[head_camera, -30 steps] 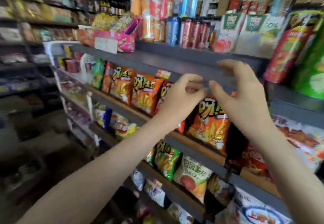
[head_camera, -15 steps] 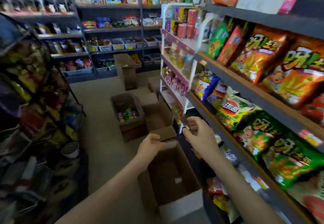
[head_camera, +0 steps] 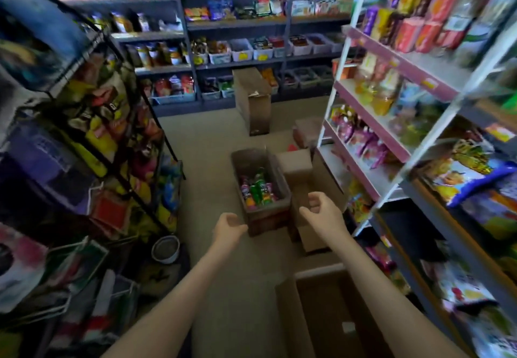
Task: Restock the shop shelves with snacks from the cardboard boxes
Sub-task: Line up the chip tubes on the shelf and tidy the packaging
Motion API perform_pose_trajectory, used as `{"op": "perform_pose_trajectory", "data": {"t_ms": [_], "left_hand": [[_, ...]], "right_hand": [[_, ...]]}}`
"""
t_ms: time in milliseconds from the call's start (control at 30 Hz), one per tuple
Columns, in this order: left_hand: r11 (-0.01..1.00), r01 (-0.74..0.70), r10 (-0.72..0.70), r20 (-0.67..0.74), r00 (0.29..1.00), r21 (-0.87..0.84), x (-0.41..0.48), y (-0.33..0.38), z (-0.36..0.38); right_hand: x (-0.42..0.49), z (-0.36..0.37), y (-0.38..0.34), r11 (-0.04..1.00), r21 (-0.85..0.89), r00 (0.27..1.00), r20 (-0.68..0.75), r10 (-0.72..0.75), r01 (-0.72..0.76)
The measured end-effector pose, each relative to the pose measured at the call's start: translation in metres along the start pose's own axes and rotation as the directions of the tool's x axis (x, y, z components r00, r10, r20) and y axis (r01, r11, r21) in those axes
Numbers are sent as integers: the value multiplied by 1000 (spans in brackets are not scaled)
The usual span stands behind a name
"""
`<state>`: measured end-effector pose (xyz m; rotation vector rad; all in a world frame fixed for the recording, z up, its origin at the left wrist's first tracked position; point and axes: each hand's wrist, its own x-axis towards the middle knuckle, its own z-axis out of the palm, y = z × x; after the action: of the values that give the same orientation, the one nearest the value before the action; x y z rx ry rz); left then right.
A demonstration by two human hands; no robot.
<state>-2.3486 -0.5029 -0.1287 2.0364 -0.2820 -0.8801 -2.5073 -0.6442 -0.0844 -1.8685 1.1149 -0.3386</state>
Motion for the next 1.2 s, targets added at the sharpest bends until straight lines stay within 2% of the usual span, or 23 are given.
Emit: {"op": "perform_pose_trajectory", "data": {"t_ms": [200,367,500,600,800,933,1033,1200], "left_hand": [[999,49,-49,13,999,4,126,24,11],[987,145,-145,1,989,65,255,40,27],[963,199,-210,44,977,180,361,34,53],[924,187,-220,64,973,335,430,20,80],[923,207,-265,147,953,325,554,-23,153],[855,326,-385,71,920,403,621,-55,197],[805,411,-459,11,888,428,660,-86,228],[742,558,-569,-92,817,371,701,-138,264]], "right_hand": [[145,39,13,994,51,993,65,98,-101],[285,78,38,956,79,952,148,269,-282],[381,106,84,917,25,904,178,388,-398],[442,130,128,886,-27,871,176,460,-462],[529,189,205,818,-98,793,205,574,-567],[569,237,253,785,-146,754,219,620,-603],[597,280,292,808,-168,777,222,589,-565],[633,340,340,753,-97,690,336,641,-651]]}}
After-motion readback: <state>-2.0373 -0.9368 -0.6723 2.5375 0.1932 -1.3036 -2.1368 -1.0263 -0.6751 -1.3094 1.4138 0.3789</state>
